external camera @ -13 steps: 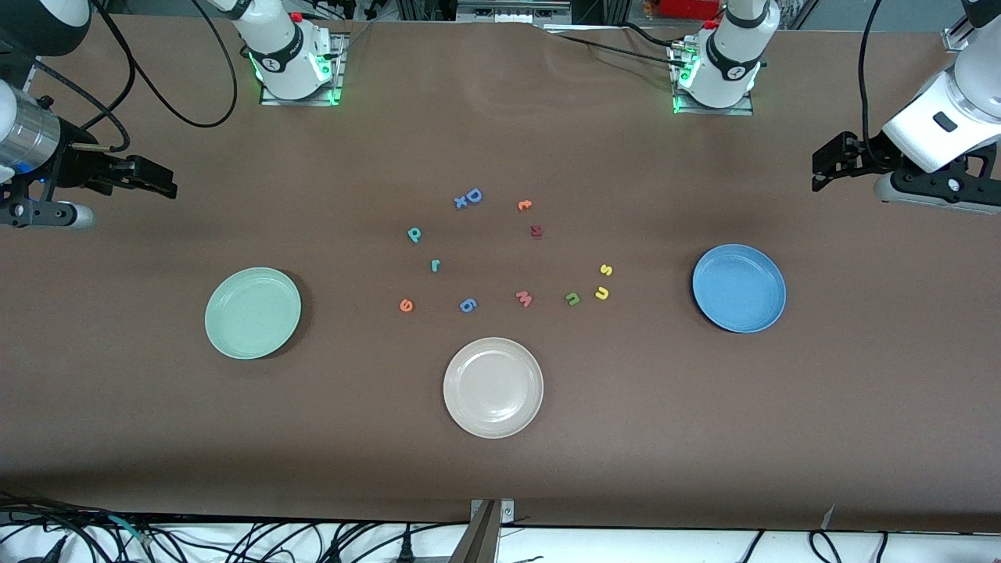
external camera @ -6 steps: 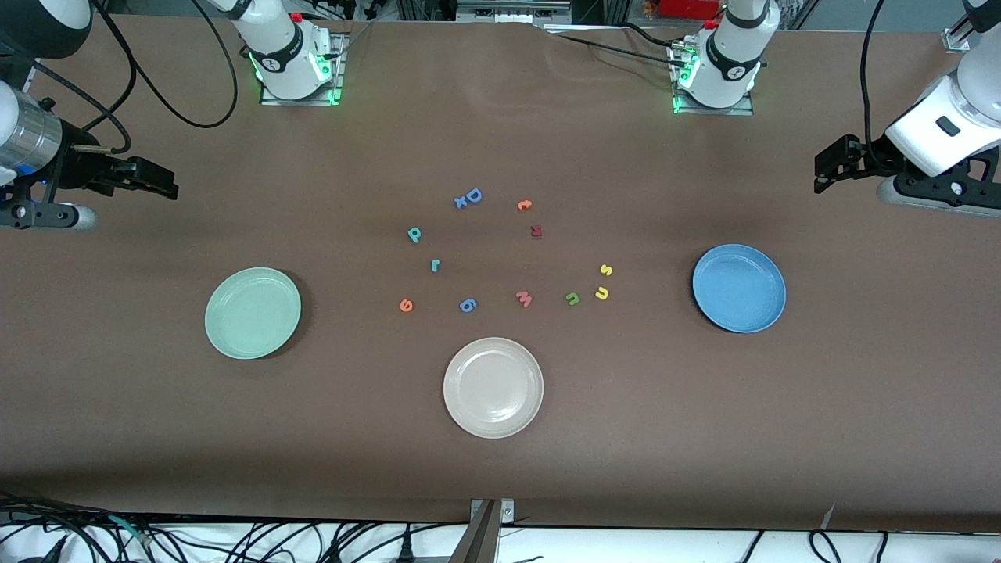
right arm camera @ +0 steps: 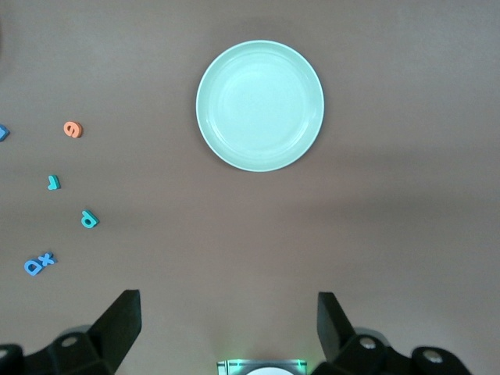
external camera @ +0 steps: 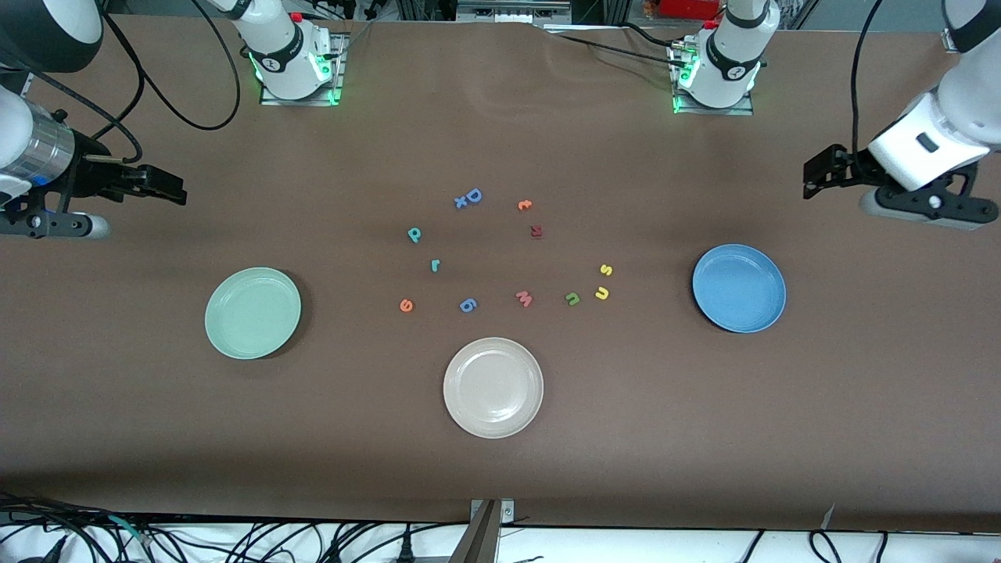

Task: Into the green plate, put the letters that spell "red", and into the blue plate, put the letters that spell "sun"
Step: 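Reach both grippers down toward the scattered foam letters, then grasp the yellow s with the left gripper while the right gripper grasps the orange e, then drop the yellow s onto the blue plate while the right gripper lifts the e, then carry the e to the green plate while the left gripper grasps the yellow u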

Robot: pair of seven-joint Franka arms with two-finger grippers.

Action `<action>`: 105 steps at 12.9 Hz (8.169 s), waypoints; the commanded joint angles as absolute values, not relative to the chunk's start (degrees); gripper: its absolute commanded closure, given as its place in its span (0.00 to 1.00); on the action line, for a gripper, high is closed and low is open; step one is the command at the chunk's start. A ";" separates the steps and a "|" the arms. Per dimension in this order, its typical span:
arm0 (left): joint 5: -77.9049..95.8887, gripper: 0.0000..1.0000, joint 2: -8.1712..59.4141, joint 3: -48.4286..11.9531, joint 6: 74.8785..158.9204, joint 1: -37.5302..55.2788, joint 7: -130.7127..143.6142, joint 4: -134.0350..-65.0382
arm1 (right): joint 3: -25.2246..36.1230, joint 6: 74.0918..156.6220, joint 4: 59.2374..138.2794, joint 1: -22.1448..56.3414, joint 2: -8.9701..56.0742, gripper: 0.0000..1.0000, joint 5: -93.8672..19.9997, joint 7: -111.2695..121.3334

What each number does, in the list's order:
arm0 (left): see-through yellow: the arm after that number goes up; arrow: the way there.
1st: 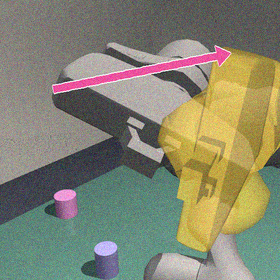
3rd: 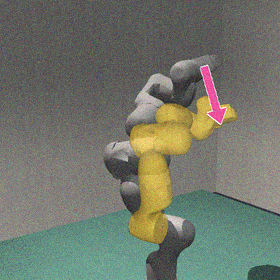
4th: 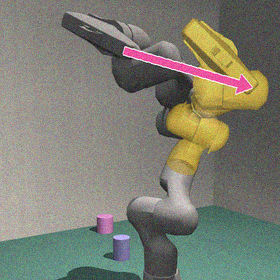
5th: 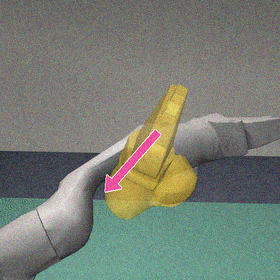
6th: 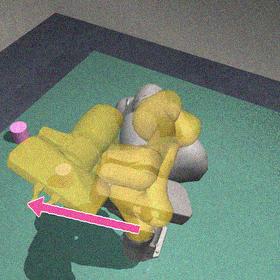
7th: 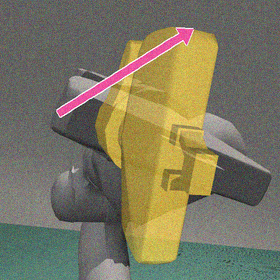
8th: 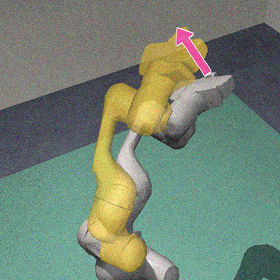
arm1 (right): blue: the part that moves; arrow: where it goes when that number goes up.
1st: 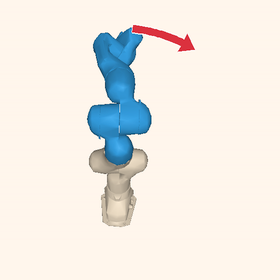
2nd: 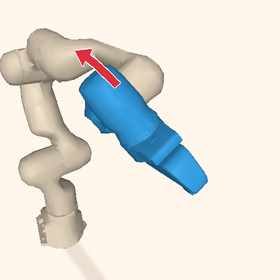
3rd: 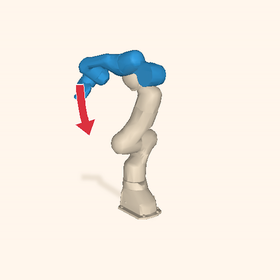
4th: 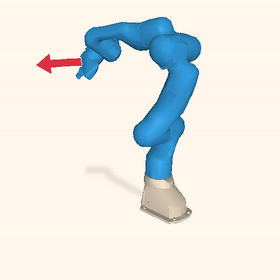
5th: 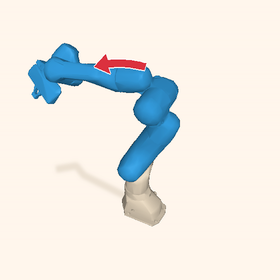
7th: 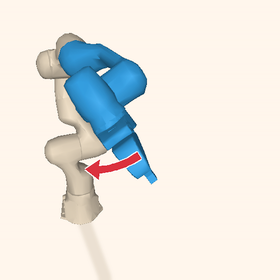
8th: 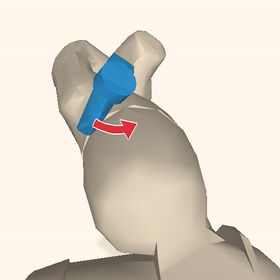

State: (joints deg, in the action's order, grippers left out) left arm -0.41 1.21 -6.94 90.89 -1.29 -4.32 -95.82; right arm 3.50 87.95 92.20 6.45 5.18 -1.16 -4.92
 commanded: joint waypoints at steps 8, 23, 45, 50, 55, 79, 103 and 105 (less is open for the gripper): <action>0.27 0.00 15.54 -13.18 99.56 1.92 1.12 -95.27 | 3.87 100.88 91.67 17.57 17.39 0.00 -2.20 -23.70; -6.50 0.00 27.86 -13.36 132.17 14.41 27.41 -110.29 | 3.69 135.87 102.74 29.44 29.61 0.00 -2.11 -55.00; -6.59 0.83 31.65 -13.27 138.61 16.26 29.53 -113.20 | 3.78 145.20 99.76 32.52 39.99 0.05 -1.93 -65.21; -6.59 0.83 24.97 -13.18 125.70 14.25 24.19 -111.19 | 3.78 141.15 99.67 32.52 40.43 0.12 -2.11 -64.86; -6.77 0.82 23.73 -12.83 122.26 4.85 6.45 -111.36 | 3.78 139.13 97.39 32.52 41.75 0.30 -2.20 -64.95; -12.57 0.00 21.35 -21.86 123.13 -7.56 4.45 -116.29 | 3.78 126.85 88.87 31.90 43.59 0.81 -1.50 -62.41; -22.41 0.12 39.73 -23.47 137.02 5.89 20.83 -104.59 | 22.85 134.63 113.45 30.50 25.84 0.81 -2.20 -6.87; -22.59 0.22 40.34 -23.47 137.20 6.41 20.74 -104.50 | 22.85 136.75 114.61 28.58 25.84 0.81 -2.89 -3.53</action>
State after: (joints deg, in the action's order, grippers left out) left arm -20.34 39.30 -23.79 136.69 5.42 19.44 -105.32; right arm 23.04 134.44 111.24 30.07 28.35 -1.66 -7.42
